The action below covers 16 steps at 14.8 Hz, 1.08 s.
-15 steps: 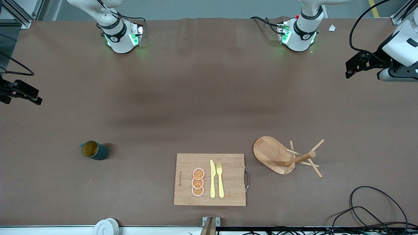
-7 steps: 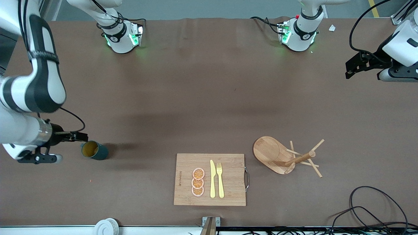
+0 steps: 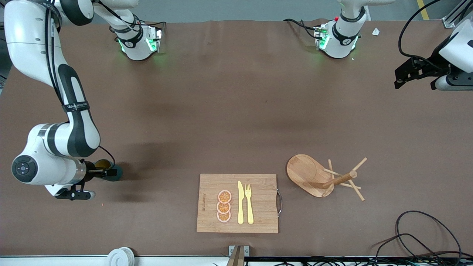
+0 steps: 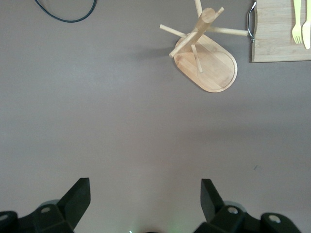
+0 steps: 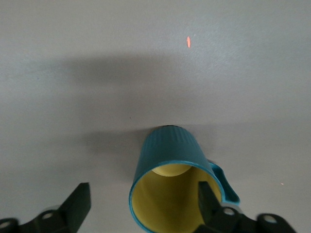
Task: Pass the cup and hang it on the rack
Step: 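Reach the right gripper down to the teal mug and grasp it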
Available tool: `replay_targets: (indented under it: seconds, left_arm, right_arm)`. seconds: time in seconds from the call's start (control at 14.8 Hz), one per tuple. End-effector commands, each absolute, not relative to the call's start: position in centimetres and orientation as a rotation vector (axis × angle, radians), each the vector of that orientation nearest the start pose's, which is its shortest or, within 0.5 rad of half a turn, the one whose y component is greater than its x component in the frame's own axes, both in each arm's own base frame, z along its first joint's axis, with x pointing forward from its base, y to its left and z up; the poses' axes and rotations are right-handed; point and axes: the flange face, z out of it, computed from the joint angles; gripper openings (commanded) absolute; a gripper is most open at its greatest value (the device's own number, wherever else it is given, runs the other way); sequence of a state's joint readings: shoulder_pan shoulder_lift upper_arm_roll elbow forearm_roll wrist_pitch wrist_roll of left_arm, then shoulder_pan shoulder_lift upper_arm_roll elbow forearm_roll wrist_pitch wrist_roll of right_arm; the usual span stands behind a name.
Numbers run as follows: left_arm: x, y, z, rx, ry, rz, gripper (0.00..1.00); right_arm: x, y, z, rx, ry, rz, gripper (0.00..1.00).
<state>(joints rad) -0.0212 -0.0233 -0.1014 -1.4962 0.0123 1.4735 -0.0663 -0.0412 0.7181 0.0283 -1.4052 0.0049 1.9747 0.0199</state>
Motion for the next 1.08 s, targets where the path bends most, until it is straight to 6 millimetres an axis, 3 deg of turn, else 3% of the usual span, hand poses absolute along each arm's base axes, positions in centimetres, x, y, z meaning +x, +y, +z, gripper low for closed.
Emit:
replay_targets:
  seconds: [0.0, 0.2, 0.47, 0.61, 0.75, 0.95, 1.02]
  left_arm:
    - [53.1, -6.5, 67.4, -3.123, 0.093, -0.024, 1.0]
    - [53.1, -6.0, 67.3, -3.123, 0.086, -0.017, 1.0]
    - [53.1, -5.8, 67.4, -3.121, 0.076, -0.019, 1.0]
    - [53.1, -5.8, 67.3, -3.108, 0.078, -0.019, 1.0]
    - [53.1, -5.8, 67.3, -3.104, 0.079, -0.019, 1.0]
    - [53.2, -5.5, 67.3, -3.086, 0.078, -0.021, 1.0]
    - [53.2, -5.6, 67.3, -3.085, 0.08, -0.019, 1.0]
  right_arm:
    - [70.6, -0.8, 25.6, -3.098, 0.065, 0.214, 0.73]
    - [70.2, -0.7, 24.9, -3.098, 0.062, 0.236, 0.38]
    - [70.2, -0.6, 25.1, -3.097, 0.052, 0.238, 0.08]
    - [70.5, -0.2, 25.9, -3.1, 0.05, 0.212, 0.01]
    - [71.1, 0.9, 27.6, -3.083, 0.038, 0.166, 0.0]
    - [72.2, 6.4, 31.1, -3.033, 0.036, 0.085, 0.0]
    - [72.0, 9.1, 31.9, -3.009, 0.023, 0.087, 0.0]
